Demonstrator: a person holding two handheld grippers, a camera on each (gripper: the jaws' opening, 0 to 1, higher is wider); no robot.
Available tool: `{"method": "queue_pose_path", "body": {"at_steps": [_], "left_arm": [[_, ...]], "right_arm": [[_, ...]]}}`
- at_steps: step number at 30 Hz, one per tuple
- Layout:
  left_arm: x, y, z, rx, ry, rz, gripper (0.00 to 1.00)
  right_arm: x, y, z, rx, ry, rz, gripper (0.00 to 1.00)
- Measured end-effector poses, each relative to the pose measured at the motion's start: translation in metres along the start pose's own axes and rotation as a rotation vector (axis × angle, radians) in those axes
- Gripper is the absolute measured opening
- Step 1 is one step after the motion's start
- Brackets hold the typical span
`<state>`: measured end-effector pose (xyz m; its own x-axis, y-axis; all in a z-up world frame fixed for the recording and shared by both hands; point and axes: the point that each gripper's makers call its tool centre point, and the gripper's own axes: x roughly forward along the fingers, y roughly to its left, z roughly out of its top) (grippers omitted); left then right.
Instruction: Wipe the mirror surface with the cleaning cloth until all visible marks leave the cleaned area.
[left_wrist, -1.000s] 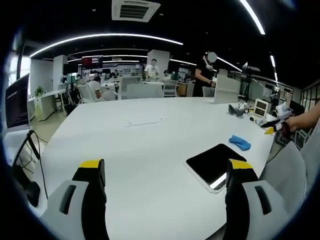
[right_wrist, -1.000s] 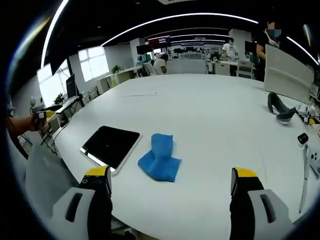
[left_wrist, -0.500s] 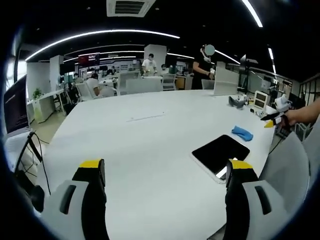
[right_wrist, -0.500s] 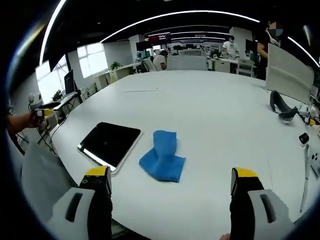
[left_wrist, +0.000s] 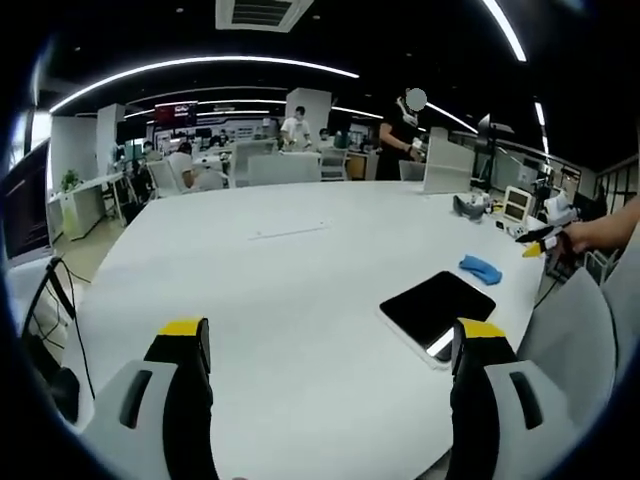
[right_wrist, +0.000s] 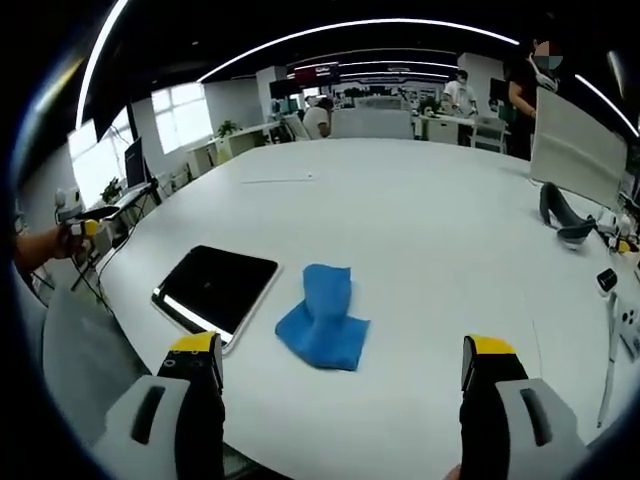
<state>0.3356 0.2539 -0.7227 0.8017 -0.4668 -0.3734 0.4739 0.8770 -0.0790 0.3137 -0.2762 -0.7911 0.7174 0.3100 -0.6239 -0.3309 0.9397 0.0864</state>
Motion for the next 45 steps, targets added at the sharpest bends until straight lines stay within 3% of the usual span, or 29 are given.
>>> {"method": "queue_pose_path", "body": {"at_steps": [15, 23, 26, 27, 41, 45], "left_arm": [[0.004, 0.004, 0.003, -0.057, -0.026, 0.001, 0.99], [0.005, -0.002, 0.004, -0.035, -0.04, -0.004, 0.99], [0.002, 0.004, 0.0, -0.007, -0.012, 0.028, 0.99], [0.002, -0.001, -0.004, -0.025, 0.012, -0.006, 0.99], [0.005, 0.002, -0.008, -0.025, 0.043, 0.007, 0.99], [0.004, 0.004, -0.006, -0.035, 0.028, 0.023, 0.99]], "right_arm": [[-0.012, -0.012, 0.001, 0.052, -0.022, -0.037, 0.98], [-0.01, -0.014, -0.004, 0.058, -0.016, -0.042, 0.98], [-0.009, -0.015, -0.001, 0.058, -0.023, -0.044, 0.98], [-0.009, -0.015, 0.0, 0.059, -0.023, -0.044, 0.98], [-0.003, -0.009, 0.005, 0.053, -0.014, -0.043, 0.98], [-0.004, -0.005, 0.009, 0.04, -0.002, -0.048, 0.98]]}}
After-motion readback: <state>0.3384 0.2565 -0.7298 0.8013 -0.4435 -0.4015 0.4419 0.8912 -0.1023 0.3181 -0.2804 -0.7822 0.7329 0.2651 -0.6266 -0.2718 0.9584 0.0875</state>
